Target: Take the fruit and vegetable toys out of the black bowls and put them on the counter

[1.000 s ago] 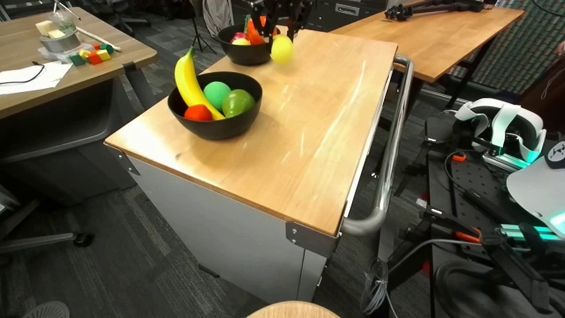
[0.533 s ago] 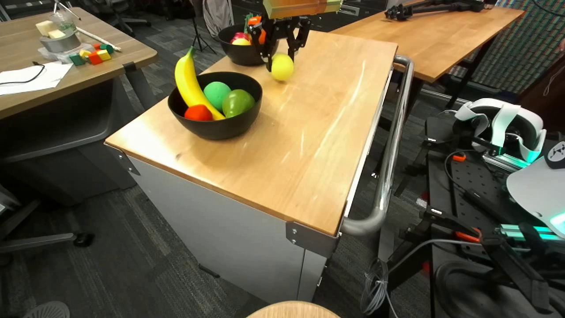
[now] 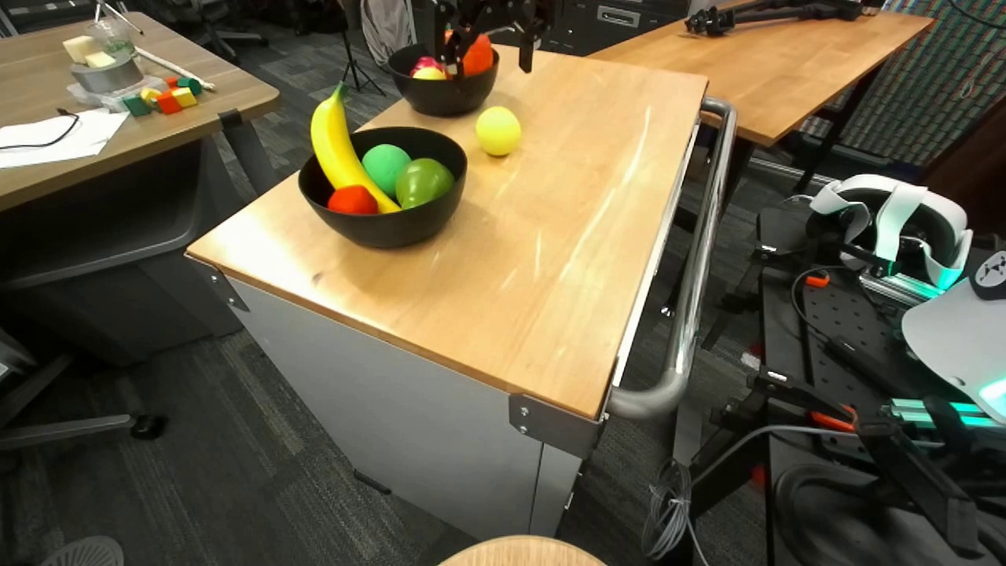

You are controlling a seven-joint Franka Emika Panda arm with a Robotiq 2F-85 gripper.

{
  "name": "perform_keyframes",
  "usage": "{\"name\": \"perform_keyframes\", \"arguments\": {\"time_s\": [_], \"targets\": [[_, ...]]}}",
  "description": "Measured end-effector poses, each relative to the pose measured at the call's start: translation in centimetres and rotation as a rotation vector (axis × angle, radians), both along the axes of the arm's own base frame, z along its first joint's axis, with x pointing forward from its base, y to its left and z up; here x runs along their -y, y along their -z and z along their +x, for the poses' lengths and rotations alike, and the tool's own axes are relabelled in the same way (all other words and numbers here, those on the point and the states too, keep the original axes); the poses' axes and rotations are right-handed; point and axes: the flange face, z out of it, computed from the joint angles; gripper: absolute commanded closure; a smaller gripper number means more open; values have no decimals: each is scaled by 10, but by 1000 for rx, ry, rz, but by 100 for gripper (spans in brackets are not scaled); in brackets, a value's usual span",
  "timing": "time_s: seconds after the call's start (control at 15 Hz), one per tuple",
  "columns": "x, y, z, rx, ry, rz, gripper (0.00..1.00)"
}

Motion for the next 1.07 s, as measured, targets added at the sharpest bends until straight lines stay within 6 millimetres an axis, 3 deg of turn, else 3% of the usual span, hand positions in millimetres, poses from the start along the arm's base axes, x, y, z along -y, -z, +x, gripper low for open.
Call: {"name": "perform_keyframes", "arguments": {"time_s": [0.2,0.4,0.8,1.07], "targets": [[-34,-59,-8,124,-91,17,0],[-67,-90,-10,268,-131,97,0],[-65,-82,-9,262,-126,102,0],[-72,-76,-8,384,-139,147,0]]}}
